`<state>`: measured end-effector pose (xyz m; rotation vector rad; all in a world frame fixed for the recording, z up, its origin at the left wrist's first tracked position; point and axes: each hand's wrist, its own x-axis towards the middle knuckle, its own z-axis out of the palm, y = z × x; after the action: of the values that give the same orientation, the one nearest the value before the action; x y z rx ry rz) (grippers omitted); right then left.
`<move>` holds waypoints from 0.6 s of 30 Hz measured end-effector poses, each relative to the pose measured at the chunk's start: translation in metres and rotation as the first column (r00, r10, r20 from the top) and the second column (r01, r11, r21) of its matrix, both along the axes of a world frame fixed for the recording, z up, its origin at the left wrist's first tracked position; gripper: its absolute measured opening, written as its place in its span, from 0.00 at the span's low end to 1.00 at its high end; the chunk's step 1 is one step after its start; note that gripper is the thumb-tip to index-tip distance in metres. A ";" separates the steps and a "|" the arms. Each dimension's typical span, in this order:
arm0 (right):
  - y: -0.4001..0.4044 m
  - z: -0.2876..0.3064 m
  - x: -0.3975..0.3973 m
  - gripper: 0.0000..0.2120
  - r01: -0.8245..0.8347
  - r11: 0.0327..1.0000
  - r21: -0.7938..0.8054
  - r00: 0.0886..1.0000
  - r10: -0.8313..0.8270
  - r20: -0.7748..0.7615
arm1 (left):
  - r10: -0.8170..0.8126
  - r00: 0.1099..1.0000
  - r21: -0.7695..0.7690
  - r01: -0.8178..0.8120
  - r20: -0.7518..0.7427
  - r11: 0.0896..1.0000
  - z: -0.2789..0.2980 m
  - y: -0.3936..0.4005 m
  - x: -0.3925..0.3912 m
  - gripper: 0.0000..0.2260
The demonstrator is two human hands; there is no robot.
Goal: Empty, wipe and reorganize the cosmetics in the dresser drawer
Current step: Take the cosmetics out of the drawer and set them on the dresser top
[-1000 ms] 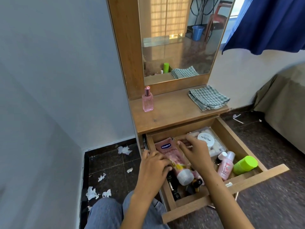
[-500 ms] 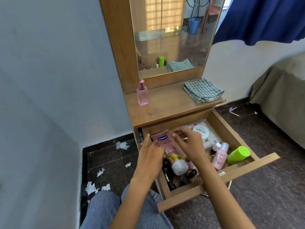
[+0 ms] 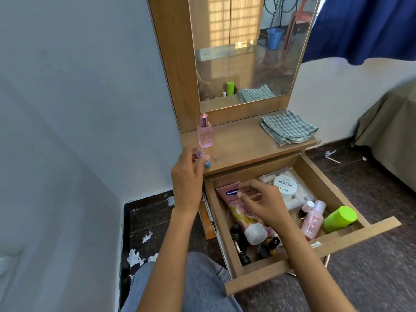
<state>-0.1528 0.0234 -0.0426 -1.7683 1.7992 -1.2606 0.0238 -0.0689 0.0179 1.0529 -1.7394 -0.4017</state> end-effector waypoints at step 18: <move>-0.002 0.000 -0.001 0.07 -0.013 1.000 0.027 0.997 0.015 -0.070 | -0.061 0.996 0.059 0.057 0.058 0.997 -0.026 -0.039 -0.018 0.30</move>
<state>-0.1536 0.0217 -0.0422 -1.8291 1.8289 -1.1780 0.0053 -0.1075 -0.0078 1.0657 -1.8252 -0.4633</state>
